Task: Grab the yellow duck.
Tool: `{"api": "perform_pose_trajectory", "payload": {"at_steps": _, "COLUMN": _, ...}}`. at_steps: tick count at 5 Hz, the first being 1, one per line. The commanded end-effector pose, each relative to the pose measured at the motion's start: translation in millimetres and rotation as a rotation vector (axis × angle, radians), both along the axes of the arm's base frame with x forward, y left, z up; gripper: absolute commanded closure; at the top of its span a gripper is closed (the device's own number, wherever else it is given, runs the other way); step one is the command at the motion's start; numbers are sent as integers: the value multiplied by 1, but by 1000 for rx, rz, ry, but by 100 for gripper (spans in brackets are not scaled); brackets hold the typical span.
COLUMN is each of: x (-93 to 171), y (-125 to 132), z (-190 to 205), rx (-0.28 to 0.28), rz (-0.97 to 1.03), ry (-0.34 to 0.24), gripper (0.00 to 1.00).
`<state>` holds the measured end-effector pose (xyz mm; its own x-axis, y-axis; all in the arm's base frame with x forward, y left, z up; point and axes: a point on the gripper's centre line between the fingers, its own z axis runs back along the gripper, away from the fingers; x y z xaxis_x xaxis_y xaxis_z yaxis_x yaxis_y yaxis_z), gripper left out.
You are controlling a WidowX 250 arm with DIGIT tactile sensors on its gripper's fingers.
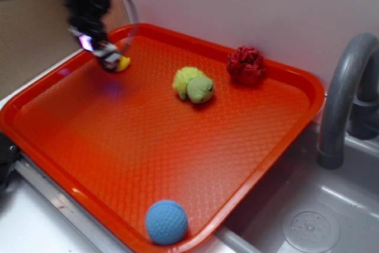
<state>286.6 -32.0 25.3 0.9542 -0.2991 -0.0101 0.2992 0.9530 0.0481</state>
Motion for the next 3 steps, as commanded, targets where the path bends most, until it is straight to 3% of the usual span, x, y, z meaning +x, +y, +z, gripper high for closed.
{"api": "perform_pose_trajectory", "payload": {"at_steps": 1, "x": 80, "y": -31, "z": -8, "rx": -52, "rz": -71, "ry": -53, "gripper": 0}}
{"api": "perform_pose_trajectory", "payload": {"at_steps": 3, "x": 36, "y": -26, "z": 42, "rx": -20, "rz": -58, "ry": -98, "gripper": 0}}
